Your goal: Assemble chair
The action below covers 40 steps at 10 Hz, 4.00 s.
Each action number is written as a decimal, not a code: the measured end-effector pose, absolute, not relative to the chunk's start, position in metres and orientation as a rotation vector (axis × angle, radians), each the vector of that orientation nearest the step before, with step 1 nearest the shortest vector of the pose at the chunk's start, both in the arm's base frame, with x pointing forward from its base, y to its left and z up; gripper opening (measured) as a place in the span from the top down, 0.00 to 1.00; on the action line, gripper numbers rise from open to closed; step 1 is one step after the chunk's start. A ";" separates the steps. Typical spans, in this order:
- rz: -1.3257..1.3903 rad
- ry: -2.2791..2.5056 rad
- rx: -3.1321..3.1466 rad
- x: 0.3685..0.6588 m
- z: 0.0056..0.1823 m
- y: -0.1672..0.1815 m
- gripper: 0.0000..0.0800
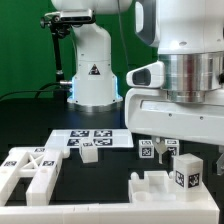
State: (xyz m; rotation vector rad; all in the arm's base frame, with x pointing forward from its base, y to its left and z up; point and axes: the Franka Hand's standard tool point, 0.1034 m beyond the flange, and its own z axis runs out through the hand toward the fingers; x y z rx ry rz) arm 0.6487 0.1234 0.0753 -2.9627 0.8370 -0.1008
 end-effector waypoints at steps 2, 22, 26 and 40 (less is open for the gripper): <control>-0.120 0.436 -3.065 0.650 0.077 0.126 0.19; -0.110 1.003 -2.983 0.648 0.077 0.087 0.64; -0.113 0.958 -2.991 0.649 0.086 0.092 0.32; -0.288 -0.143 -3.152 0.553 0.096 -0.023 0.19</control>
Offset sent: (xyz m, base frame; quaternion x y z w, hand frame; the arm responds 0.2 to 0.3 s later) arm 0.0090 0.0017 0.0015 -0.0086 0.0008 -0.2708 0.9626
